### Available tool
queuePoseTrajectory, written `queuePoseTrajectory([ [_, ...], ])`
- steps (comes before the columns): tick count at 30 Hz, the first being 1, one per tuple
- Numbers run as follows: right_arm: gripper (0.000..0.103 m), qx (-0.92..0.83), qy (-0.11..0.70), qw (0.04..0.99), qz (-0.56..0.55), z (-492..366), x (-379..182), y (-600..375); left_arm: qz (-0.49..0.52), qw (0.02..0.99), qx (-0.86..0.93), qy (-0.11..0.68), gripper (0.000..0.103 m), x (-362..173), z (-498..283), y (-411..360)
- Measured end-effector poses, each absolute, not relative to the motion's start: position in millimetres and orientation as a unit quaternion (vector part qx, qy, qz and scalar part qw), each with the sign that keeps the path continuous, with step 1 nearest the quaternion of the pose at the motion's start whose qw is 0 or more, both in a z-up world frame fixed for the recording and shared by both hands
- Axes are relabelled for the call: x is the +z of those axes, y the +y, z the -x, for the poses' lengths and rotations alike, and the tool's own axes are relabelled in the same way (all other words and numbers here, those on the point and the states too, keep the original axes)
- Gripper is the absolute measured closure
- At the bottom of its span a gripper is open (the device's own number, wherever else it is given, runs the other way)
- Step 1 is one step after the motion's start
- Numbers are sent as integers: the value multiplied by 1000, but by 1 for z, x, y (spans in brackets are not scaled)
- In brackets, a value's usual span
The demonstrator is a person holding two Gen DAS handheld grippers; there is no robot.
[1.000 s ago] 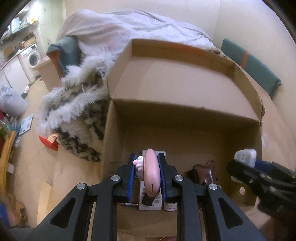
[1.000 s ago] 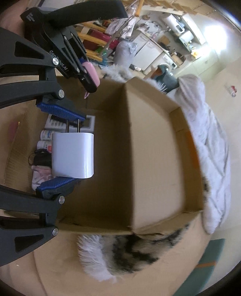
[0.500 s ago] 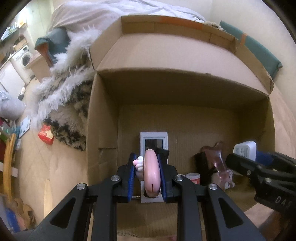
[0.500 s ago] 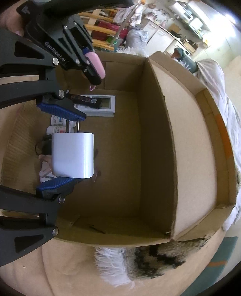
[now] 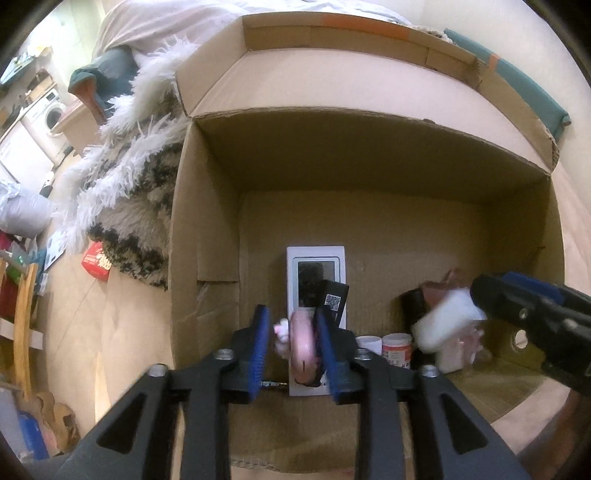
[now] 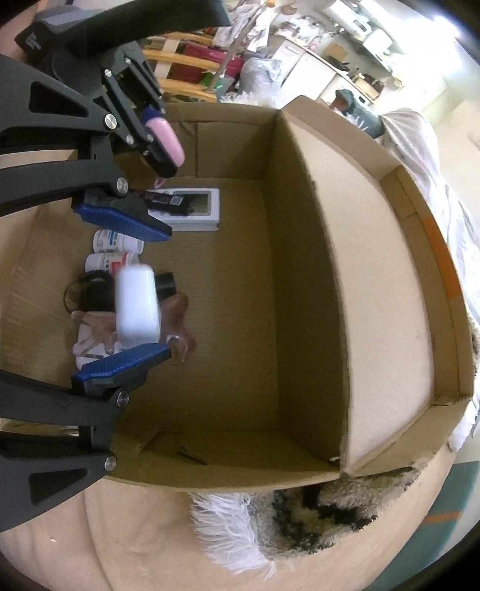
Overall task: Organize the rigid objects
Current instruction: 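Carry the white charger and pink clip into the box and open both tools, then withdraw both tools from the box toward the pink tube and battery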
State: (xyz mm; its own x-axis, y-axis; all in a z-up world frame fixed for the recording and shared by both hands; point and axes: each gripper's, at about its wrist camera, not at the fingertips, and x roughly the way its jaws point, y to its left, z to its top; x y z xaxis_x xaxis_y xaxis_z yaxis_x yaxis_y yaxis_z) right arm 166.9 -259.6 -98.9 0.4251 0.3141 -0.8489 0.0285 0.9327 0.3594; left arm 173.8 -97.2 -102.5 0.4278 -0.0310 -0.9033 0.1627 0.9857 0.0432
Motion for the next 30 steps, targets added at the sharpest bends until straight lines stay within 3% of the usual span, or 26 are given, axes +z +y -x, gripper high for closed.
queuePoseTrajectory([
  [1,36,85,528,829,-166,-167,-98,-260,-58,843,-58,532,53,-102,-173,-96],
  [2,30,84,526,829,-172,-167,-97,-261,-51,844,-58,531,40,-101,-172,-95],
  [3,27,85,523,829,-179,-167,-97,-262,-44,845,-59,530,38,-100,-171,-94],
  [8,22,93,511,833,-191,-167,-91,-263,-39,843,-57,533,38,-98,-173,-91],
  [30,22,108,495,843,-180,-142,-72,-262,-16,864,-68,498,38,-60,-150,-79],
])
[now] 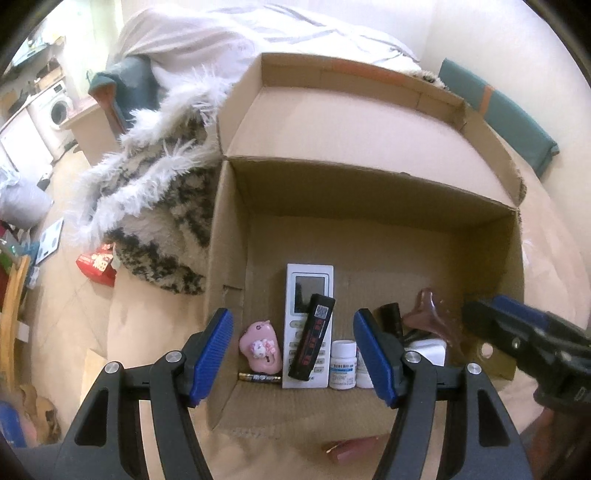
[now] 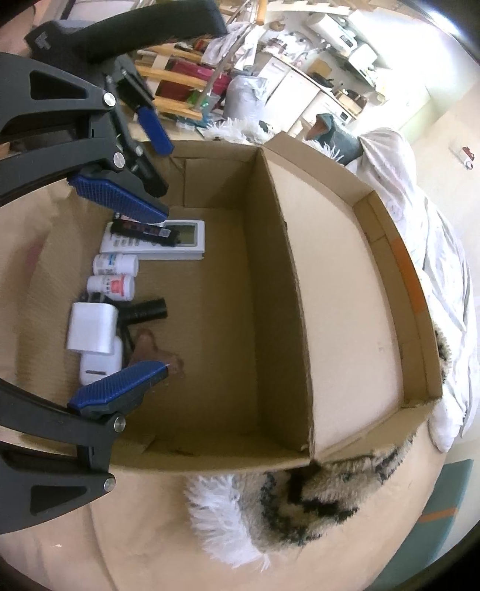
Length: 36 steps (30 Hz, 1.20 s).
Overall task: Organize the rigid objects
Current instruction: 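Withdraw both tools from the box toward the pink tube and battery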
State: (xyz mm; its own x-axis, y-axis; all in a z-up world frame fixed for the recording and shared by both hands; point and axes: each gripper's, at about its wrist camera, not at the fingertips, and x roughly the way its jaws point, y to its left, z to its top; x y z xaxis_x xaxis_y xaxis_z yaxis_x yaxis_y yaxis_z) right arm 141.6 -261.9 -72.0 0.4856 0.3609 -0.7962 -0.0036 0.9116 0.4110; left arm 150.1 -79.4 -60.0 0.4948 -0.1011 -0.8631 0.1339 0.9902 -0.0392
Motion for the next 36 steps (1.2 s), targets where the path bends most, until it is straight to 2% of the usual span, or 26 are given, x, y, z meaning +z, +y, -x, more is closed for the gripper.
queuePoseTrajectory([
  [6,22,115,495,846,-162,-113,-73,-259,13,860,-62,506,38,-59,-135,-67],
  [12,22,103,497,841,-190,-84,-83,-266,16,864,-68,499,38,-56,-133,-67],
  [16,22,105,505,842,-157,-69,-86,-259,31,865,-80,494,38,-47,-130,-63],
  [22,22,119,502,847,-129,-50,-86,-248,-10,878,-78,473,38,-40,-113,-49],
  [26,22,119,517,839,-124,-48,-95,-242,18,866,-59,497,38,-46,-106,-32],
  [32,22,119,559,817,-76,-45,-116,-235,55,833,-21,549,38,-68,-87,-7],
  [36,22,128,592,795,-22,-46,-140,-212,49,828,-16,558,38,-74,-75,-4],
])
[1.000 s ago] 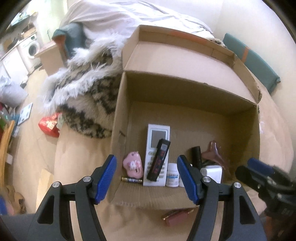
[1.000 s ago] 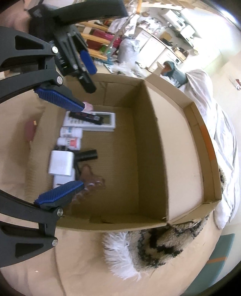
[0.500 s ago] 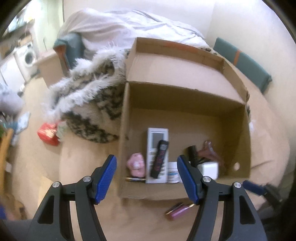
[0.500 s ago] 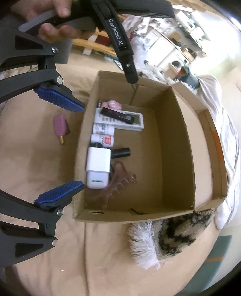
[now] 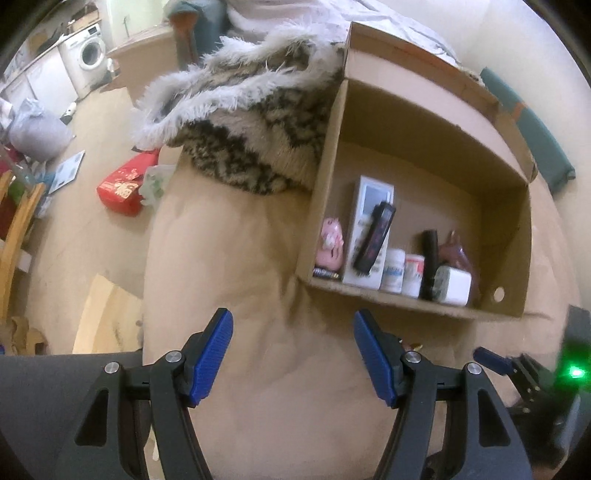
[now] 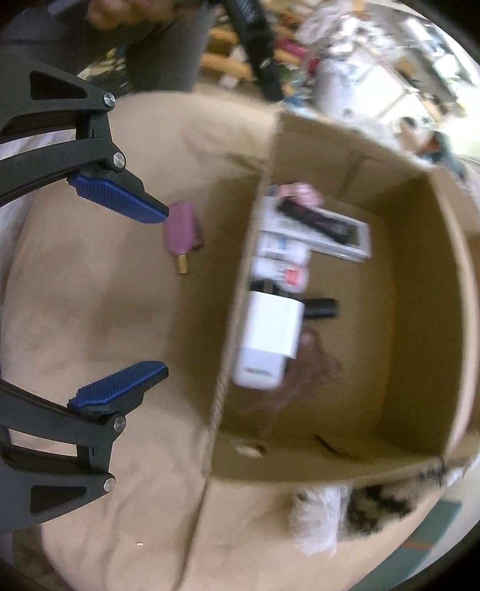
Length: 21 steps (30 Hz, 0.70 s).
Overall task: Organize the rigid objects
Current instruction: 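Withdraw both tools from the box toward the pink tube and battery, then grasp the pink tube with the right tool while the left tool grasps the AA battery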
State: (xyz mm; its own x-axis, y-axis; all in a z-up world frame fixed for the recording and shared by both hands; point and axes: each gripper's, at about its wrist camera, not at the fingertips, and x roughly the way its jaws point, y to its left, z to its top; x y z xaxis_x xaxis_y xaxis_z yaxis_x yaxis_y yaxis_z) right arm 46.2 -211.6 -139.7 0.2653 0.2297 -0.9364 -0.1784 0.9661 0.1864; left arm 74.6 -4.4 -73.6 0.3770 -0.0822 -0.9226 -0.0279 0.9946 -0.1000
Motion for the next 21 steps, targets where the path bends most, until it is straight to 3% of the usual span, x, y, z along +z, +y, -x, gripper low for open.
queuePoseTrajectory([
  [13,22,144,625,767,-26,-73,-186,-161,66,814,-20,576,38,-83,-74,-15],
  [15,28,145,626,766,-30,-73,-186,-162,66,813,-20,578,38,-84,-74,-17],
  [16,38,146,630,762,-23,-73,-185,-163,66,813,-20,578,38,-85,-75,-17],
  [21,38,144,642,752,-37,-69,-169,-177,66,801,-23,594,38,-96,-75,-23],
])
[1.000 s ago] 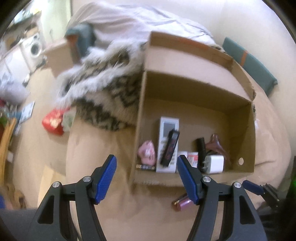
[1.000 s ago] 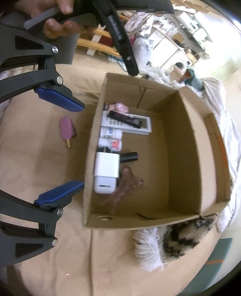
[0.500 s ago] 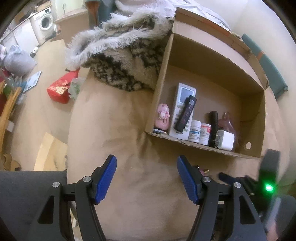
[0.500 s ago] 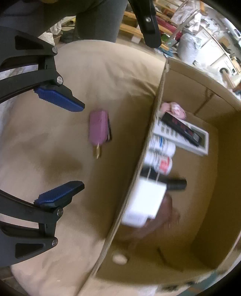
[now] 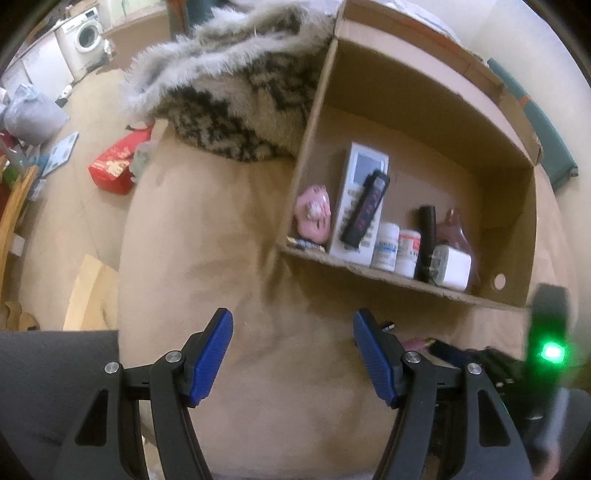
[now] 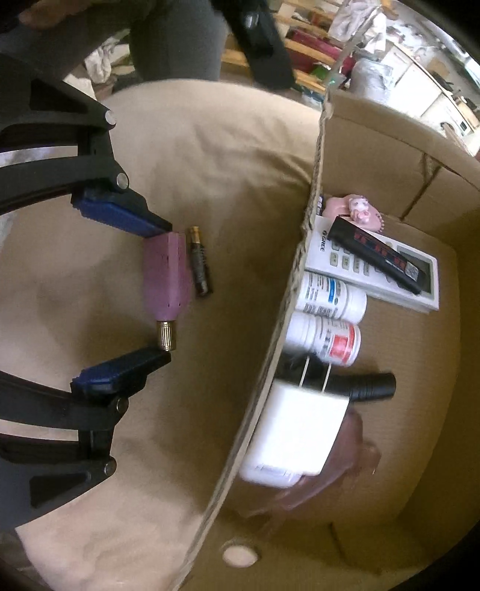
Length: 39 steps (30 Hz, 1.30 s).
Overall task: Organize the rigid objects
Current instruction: 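Grasp the pink tube with the right tool while the left tool grasps the AA battery, then carry the pink tube and battery into the box and open both tools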
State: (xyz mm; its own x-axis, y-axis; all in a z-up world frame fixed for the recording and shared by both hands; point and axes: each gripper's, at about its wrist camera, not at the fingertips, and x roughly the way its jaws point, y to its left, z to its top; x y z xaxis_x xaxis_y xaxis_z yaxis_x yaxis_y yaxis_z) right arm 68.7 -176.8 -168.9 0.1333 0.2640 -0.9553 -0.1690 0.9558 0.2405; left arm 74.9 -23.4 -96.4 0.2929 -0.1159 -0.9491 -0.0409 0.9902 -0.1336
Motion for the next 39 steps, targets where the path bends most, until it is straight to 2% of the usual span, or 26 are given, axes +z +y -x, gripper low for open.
queuePoseTrajectory([
  [6,38,102,640,760,-53,-54,-147,-212,77,777,-25,624,38,-125,-72,-52],
  [11,38,60,639,763,-81,-49,-155,-231,128,763,-3,634,38,-150,-73,-76],
  [21,38,31,638,758,-130,-56,-162,-272,67,765,25,640,39,-182,-79,-120],
  [22,38,31,637,758,-134,-57,-163,-274,60,767,27,638,41,-182,-80,-122],
  [24,38,33,635,759,-136,-57,-163,-274,51,768,37,637,57,-183,-78,-124],
  [26,38,37,634,760,-135,-57,-158,-279,50,768,42,637,64,-183,-78,-123],
  [39,38,55,633,761,-131,-57,-152,-278,27,764,31,644,64,-179,-80,-104],
])
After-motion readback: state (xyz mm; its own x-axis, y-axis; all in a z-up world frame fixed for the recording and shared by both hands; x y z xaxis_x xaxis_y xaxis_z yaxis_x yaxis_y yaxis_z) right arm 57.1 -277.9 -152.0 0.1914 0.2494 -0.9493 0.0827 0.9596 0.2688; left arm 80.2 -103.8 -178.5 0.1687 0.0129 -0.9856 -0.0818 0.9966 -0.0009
